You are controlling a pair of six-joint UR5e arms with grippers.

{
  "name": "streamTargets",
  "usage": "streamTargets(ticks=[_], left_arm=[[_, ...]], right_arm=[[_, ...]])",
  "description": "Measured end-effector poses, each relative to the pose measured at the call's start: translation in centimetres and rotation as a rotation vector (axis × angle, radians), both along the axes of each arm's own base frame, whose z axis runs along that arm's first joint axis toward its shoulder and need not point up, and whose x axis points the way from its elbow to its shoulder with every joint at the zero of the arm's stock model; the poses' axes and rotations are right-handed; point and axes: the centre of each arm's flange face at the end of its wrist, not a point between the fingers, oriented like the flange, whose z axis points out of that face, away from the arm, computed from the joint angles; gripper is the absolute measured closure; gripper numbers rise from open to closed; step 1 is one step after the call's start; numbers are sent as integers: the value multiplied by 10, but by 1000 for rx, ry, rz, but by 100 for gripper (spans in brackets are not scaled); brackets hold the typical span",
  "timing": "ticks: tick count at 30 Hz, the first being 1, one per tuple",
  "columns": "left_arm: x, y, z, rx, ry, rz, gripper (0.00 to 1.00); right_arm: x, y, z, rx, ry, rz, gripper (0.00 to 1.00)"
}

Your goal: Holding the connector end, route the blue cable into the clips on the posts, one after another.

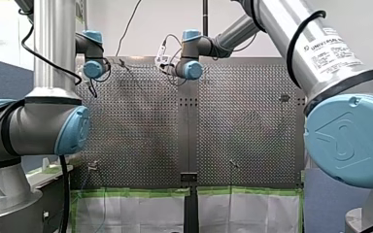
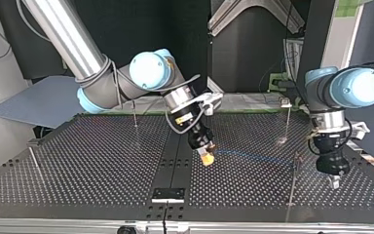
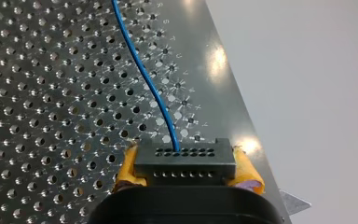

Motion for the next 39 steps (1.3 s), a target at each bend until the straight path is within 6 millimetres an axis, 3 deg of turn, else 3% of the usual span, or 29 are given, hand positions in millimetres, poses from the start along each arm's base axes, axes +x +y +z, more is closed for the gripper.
streamTargets(ticks=[12,21,23,25,26,28,33,34,35,37,38,39], left_arm=[[10,9,-9,-21,-12,-24,98],[15,6,-15,-42,-19,-68,98],[16,5,-15,-42,-19,-71,94],[16,4,-15,-42,-19,-73,84],[16,3,-15,-42,-19,-74,84],[15,2,-15,-43,-19,-76,71],[15,-1,-15,-38,-18,-86,65],[15,-2,-15,-35,-17,-88,54],[15,-3,-15,-33,-16,-90,54],[15,-4,-15,-29,-14,-93,27],[15,-4,-15,-28,-12,-94,27],[14,-5,-15,-27,-10,-94,14]], right_arm=[[7,-17,-11,-7,-4,13,100],[18,-25,2,-19,-26,35,100],[18,-26,4,-21,-28,38,100],[19,-27,6,-23,-30,40,100],[19,-27,7,-24,-31,41,100],[19,-27,8,-22,-30,43,100],[19,-27,8,-17,-24,44,100],[19,-27,7,-15,-23,44,100],[18,-27,7,-14,-21,44,100],[18,-28,7,-11,-19,43,100],[18,-28,7,-11,-19,43,100],[17,-29,7,-10,-18,42,100]])
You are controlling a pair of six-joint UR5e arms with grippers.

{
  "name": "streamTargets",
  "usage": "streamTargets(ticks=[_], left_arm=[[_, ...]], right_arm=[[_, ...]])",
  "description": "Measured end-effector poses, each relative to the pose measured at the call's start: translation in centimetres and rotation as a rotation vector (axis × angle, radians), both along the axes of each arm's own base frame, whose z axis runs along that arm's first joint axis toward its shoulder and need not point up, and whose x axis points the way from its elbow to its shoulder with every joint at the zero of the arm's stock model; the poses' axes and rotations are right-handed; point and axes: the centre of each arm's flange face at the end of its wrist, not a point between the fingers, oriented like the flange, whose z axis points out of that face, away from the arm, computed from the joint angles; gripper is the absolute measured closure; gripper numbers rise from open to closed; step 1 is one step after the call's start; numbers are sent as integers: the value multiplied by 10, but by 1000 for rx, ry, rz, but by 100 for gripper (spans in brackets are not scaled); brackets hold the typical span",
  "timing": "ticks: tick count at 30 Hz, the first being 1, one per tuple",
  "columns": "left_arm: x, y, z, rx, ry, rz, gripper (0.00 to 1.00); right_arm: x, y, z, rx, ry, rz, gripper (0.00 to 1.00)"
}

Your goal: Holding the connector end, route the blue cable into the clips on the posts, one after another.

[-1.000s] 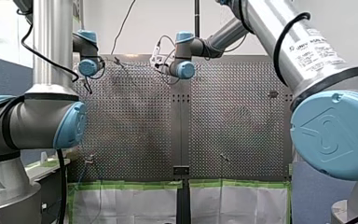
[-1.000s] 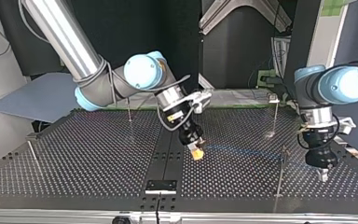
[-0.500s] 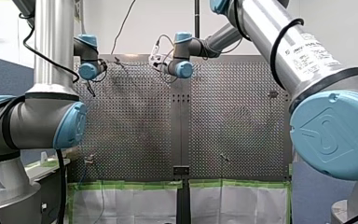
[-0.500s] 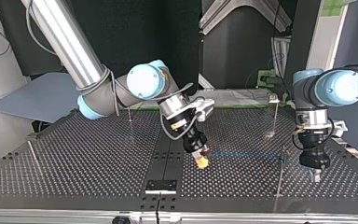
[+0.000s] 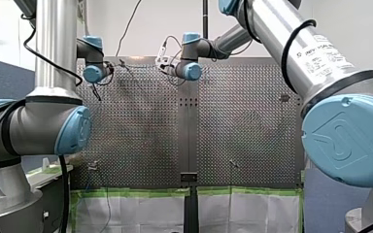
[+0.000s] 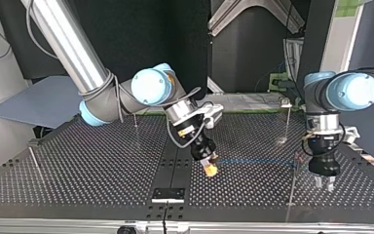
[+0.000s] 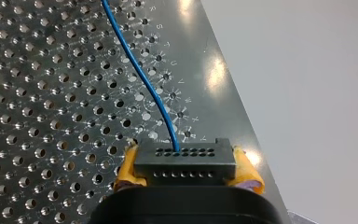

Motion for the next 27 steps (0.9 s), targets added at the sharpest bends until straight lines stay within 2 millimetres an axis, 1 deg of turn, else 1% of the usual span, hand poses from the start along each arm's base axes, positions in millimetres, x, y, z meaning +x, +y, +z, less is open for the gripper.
streamTargets(ticks=[1,5,10,17,23,27], left_arm=[[-1,0,-1,3,6,1,0],[-3,-1,-1,17,26,17,0],[-13,-4,6,41,47,58,0],[-22,-7,5,78,102,114,0],[-32,-14,-6,96,169,119,0],[-46,-20,-12,90,205,106,0]], right_arm=[[0,0,0,1,1,0,100],[-2,-2,0,4,5,-3,100],[-4,-4,-1,10,11,-6,100],[-6,-5,0,12,17,-10,100],[-6,-5,0,14,22,-11,100],[-7,-4,-1,16,28,-11,100]])
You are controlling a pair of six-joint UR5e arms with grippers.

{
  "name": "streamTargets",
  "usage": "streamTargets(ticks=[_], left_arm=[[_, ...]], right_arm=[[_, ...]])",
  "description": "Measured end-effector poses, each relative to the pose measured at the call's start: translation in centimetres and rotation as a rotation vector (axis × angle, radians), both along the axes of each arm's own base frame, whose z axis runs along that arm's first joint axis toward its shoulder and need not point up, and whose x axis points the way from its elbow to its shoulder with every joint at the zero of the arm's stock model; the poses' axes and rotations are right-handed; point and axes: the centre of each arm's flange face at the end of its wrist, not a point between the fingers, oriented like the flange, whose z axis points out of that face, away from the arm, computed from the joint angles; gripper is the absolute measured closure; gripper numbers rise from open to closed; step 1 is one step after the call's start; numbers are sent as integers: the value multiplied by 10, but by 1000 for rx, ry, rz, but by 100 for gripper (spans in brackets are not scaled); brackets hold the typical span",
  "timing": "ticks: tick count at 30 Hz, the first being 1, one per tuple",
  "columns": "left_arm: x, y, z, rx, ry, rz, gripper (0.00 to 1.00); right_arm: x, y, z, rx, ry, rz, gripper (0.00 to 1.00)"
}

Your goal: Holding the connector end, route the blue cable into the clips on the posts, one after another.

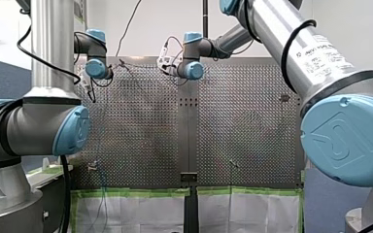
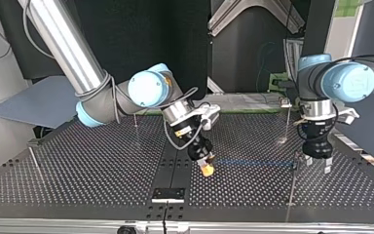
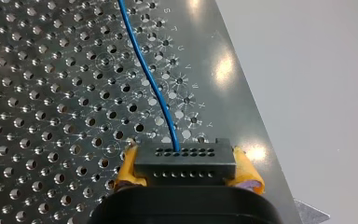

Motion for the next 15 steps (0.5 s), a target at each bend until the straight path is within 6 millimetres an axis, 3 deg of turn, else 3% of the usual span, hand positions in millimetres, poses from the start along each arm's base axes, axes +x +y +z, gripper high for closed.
streamTargets(ticks=[9,15], left_arm=[[-38,-16,-7,-62,63,-28,0],[-59,-28,4,-81,72,-43,0]], right_arm=[[1,3,1,-2,4,2,100],[1,4,1,2,9,4,100]])
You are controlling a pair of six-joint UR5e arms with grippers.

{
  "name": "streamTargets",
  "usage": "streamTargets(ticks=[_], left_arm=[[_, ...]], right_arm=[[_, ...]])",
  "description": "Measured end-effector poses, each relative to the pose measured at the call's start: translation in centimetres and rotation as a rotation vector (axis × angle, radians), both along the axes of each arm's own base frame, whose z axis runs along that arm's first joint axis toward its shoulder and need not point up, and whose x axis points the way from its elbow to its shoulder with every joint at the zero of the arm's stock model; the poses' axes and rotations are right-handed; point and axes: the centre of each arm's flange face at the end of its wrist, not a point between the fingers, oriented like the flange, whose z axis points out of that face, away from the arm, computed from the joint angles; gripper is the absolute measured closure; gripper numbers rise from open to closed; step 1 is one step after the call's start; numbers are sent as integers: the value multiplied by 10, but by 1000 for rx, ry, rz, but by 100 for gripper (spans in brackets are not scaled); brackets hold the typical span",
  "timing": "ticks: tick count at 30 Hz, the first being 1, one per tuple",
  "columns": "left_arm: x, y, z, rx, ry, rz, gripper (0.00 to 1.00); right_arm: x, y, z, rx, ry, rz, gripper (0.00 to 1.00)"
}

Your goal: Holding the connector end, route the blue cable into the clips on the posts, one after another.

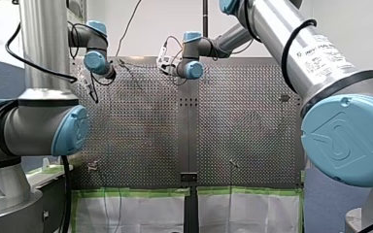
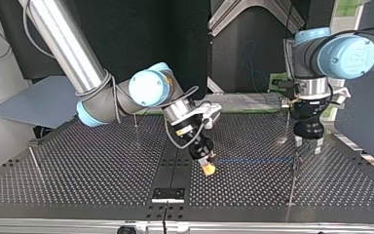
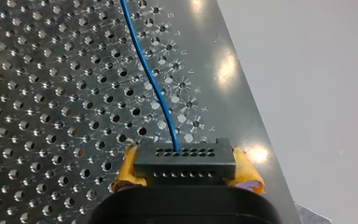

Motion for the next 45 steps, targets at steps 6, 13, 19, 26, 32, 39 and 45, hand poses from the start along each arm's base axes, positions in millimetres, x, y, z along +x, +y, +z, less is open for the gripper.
streamTargets(ticks=[6,13,19,26,32,39,45], left_arm=[[-20,-7,16,1,1,5,0],[-46,-18,34,42,14,7,0],[-57,-27,33,90,56,-8,0],[-58,-36,35,155,43,-29,0],[-56,-40,39,200,8,-36,0],[-54,-40,40,256,-1,-25,0],[-55,-40,40,311,5,-20,0]], right_arm=[[0,0,0,1,2,0,100],[-3,-3,1,3,-1,-4,100],[-3,-3,1,5,-2,-5,100],[-3,-4,1,5,0,-5,100],[-3,-3,0,5,2,-6,100],[-3,-3,0,6,4,-6,100],[-3,-3,0,6,4,-6,100]])
